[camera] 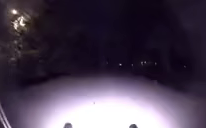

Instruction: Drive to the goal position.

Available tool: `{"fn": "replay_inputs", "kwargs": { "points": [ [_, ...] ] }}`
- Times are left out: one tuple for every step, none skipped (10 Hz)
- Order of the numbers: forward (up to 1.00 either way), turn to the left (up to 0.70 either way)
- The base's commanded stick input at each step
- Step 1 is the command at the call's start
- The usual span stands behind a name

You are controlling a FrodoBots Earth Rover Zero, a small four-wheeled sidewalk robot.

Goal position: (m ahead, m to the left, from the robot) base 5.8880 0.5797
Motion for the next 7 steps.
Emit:
{"fn": "replay_inputs", "kwargs": {
  "points": [
    [0.50, 0.00],
    [0.50, 0.00],
    [0.50, 0.00],
    [0.50, 0.00],
    [0.50, 0.00],
    [0.50, 0.00],
    [0.50, 0.00]
  ]
}}
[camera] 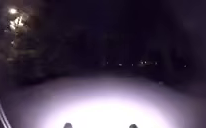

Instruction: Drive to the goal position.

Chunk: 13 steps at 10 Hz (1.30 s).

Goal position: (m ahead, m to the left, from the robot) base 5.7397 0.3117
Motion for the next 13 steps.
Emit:
{"fn": "replay_inputs", "kwargs": {
  "points": [
    [0.50, 0.16],
    [0.50, 0.45],
    [0.50, 0.50],
    [0.50, 0.36],
    [0.50, 0.19],
    [0.50, 0.03],
    [0.50, 0.00],
    [0.50, 0.00],
    [0.50, 0.00],
    [0.50, 0.00],
    [0.50, 0.00],
    [0.50, 0.00],
    [0.50, 0.00]
  ]
}}
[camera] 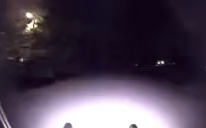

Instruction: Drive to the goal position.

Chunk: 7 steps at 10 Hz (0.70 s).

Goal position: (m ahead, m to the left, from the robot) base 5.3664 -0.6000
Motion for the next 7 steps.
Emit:
{"fn": "replay_inputs", "kwargs": {
  "points": [
    [0.50, 0.00],
    [0.50, 0.00],
    [0.50, 0.00],
    [0.50, 0.00],
    [0.50, 0.00],
    [0.50, 0.00],
    [0.50, 0.00]
  ]
}}
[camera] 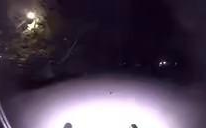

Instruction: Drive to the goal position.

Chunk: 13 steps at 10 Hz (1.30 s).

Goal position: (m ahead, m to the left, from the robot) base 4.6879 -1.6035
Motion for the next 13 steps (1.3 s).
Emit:
{"fn": "replay_inputs", "kwargs": {
  "points": [
    [0.50, 0.00],
    [0.50, 0.00],
    [0.50, 0.00],
    [0.50, 0.00],
    [0.50, 0.00],
    [0.50, 0.00],
    [0.50, 0.00],
    [0.50, 0.00],
    [0.50, 0.00],
    [0.50, 0.00],
    [0.50, 0.00],
    [0.50, 0.00],
    [0.50, 0.00]
  ]
}}
